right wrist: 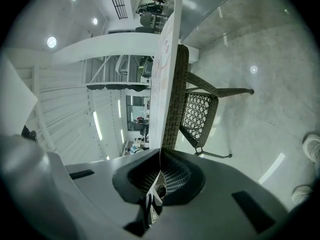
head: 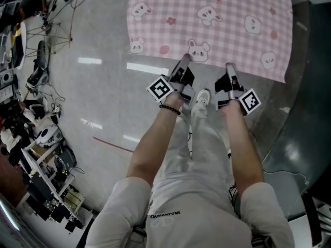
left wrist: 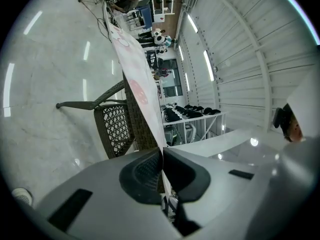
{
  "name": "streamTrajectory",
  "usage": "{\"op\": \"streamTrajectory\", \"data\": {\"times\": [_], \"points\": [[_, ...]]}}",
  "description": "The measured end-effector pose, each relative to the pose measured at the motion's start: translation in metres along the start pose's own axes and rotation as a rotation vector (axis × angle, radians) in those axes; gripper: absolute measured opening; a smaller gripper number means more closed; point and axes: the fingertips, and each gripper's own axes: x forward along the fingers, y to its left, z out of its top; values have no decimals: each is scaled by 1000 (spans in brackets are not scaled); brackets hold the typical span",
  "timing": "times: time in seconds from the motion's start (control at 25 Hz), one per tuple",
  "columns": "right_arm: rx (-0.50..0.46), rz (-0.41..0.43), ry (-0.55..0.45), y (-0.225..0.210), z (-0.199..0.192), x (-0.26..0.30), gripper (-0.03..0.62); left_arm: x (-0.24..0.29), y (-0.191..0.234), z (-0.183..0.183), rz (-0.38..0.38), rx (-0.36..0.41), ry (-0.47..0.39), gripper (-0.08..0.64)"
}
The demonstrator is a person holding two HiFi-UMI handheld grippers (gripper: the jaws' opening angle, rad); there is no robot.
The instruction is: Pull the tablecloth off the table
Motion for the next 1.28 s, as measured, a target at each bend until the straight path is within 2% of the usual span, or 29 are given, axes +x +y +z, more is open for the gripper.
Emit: {"op": "streamTrajectory", "data": {"times": [0.6,0.84,1.28], "points": [[-19,-9,-18,9,1,2,8,2,-1,0,-30,-56,-7,3],[-78,-23,0,31,0,2,8,-1,-12,4,-54,-94,-23,3],[-89,-22,-9,23,1,1,8,2,-3,1,-53,-83,4,3]]}}
